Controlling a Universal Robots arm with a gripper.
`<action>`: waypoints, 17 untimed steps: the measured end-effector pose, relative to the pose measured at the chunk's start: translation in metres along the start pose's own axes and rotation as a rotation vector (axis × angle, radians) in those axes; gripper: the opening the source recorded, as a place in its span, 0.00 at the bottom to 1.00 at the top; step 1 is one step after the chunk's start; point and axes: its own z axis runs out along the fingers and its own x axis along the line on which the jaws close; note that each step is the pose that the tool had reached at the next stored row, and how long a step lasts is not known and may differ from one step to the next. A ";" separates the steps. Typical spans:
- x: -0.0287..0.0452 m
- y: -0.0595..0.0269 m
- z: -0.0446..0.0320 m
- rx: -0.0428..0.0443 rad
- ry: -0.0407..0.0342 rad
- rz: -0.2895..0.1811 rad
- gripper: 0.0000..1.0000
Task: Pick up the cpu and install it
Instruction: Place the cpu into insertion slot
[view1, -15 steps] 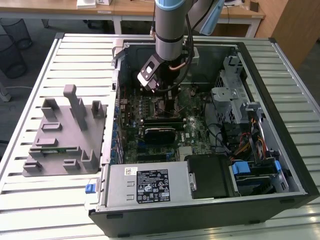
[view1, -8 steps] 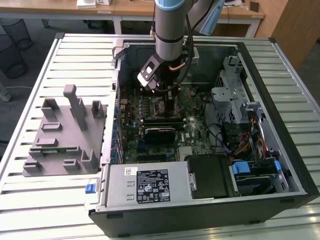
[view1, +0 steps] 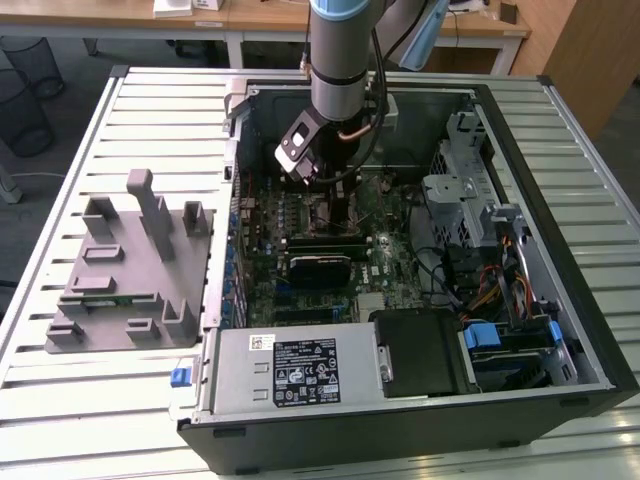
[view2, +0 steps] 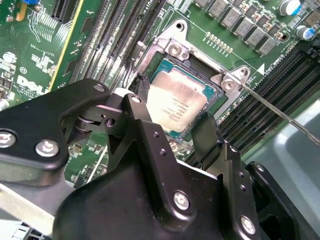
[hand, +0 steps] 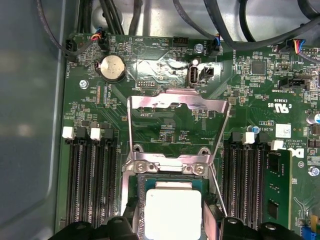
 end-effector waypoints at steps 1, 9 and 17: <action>0.0010 0.0000 0.0000 0.0000 0.0001 0.000 0.62; 0.0024 0.0001 0.0004 0.0000 0.0040 0.000 0.60; 0.0021 0.0001 0.0004 -0.0001 0.0041 0.000 0.53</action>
